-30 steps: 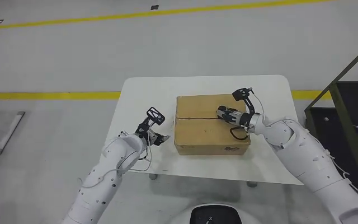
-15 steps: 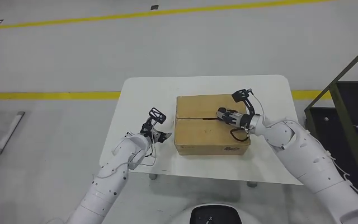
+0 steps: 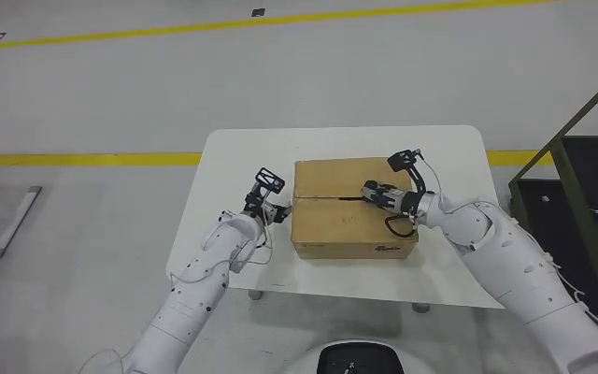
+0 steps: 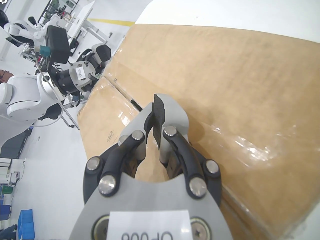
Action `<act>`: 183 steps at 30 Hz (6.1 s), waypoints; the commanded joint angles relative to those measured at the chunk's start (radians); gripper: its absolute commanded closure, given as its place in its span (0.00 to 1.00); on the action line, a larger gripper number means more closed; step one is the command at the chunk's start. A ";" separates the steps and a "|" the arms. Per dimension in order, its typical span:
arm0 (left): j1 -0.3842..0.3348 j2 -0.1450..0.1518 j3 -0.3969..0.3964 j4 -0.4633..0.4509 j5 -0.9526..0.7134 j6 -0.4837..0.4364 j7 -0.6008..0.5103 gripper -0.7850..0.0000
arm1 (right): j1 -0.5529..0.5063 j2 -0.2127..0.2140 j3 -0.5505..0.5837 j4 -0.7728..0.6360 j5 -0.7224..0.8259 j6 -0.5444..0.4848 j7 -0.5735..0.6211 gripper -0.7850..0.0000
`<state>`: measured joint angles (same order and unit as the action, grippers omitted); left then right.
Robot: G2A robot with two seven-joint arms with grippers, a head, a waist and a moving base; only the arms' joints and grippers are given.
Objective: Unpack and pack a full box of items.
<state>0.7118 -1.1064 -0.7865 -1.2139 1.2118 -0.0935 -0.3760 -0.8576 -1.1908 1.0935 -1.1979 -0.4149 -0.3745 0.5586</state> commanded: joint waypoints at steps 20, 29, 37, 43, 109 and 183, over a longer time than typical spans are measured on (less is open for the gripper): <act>0.070 0.003 -0.187 -0.126 -0.189 -0.022 -0.005 0.00 | 0.015 -0.007 -0.001 0.022 0.021 0.006 0.002 1.00; -0.001 -0.025 -0.148 -0.117 -0.145 -0.033 0.004 0.00 | 0.015 -0.009 0.002 0.024 0.030 0.004 0.005 1.00; -0.084 -0.063 -0.083 -0.090 -0.111 -0.052 0.022 0.00 | -0.015 0.011 0.087 -0.005 0.066 0.002 0.021 1.00; -0.138 -0.098 -0.020 -0.059 -0.106 -0.093 0.044 0.00 | -0.068 0.047 0.247 -0.072 0.089 0.022 0.017 1.00; 0.220 -0.092 -0.394 -0.479 0.221 -0.026 -0.331 0.00 | -0.140 0.136 0.395 -0.239 0.499 0.154 0.569 0.00; 0.220 -0.092 -0.394 -0.479 0.221 -0.026 -0.331 0.00 | 0.093 0.106 0.017 -0.058 0.422 0.204 0.554 1.00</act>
<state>0.9318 -1.1985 -1.1800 -1.6927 1.4327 -0.1198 -0.7073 -0.7636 -1.0864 1.1054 -1.2545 0.0048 -0.1700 1.1093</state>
